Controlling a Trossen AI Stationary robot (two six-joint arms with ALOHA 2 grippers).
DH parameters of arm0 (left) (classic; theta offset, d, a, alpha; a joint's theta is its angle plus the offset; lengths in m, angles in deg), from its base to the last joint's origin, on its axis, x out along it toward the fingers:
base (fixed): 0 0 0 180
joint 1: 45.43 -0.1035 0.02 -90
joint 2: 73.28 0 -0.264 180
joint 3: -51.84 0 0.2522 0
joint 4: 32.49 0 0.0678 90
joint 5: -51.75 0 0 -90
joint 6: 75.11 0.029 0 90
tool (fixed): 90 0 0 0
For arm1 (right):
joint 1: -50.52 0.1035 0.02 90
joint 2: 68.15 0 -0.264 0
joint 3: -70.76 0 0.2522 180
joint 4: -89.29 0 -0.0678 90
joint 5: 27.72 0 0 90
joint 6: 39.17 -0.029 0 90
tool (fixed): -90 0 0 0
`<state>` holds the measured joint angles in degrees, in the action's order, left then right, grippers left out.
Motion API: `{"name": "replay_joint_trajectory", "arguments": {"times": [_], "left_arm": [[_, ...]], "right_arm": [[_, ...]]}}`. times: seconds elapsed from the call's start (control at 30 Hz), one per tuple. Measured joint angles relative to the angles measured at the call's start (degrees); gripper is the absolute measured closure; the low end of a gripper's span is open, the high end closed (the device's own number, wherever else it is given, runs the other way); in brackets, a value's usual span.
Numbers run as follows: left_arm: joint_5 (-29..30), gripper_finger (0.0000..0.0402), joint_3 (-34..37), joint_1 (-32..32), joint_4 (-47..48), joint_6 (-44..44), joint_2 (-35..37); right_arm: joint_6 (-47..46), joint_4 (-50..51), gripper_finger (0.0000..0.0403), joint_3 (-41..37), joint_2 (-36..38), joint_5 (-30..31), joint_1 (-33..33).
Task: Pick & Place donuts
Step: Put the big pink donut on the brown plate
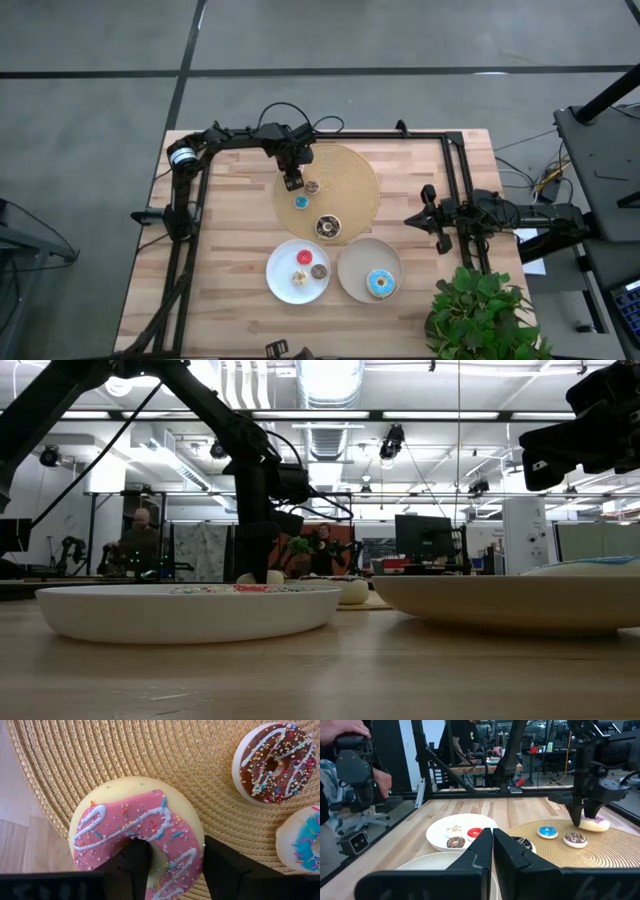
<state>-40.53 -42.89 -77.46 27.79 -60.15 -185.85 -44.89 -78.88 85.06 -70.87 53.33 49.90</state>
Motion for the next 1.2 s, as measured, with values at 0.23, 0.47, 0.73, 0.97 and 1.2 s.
{"name": "replay_joint_trajectory", "arguments": {"times": [0.23, 0.47, 0.73, 0.97, 1.2], "left_arm": [[0.0, 0.0273, 0.0, 0.0, 0.0, -0.5, 0.0], [1.8, 0.0273, -0.7, 0.1, 2.8, -0.2, 0.2], [1.9, 0.0273, -5.5, 0.4, 5.1, 0.0, 0.4], [1.9, 0.0273, -12.2, 2.6, 7.1, 0.8, 0.4], [2.1, 0.0273, -18.8, 6.6, 8.9, 0.8, 0.4]], "right_arm": [[-0.1, 0.0, 0.0394, 0.0, 0.0, 0.0, 0.0], [-0.1, 0.0, 0.0394, 0.0, 0.0, 0.0, 0.0], [-0.1, 0.0, 0.0394, 0.0, 0.0, 0.0, 0.0], [-0.1, 0.0, 0.0394, 0.0, 0.0, 0.0, 0.0], [-0.1, 0.0, 0.0394, 0.0, 0.0, 0.0, 0.0]]}}
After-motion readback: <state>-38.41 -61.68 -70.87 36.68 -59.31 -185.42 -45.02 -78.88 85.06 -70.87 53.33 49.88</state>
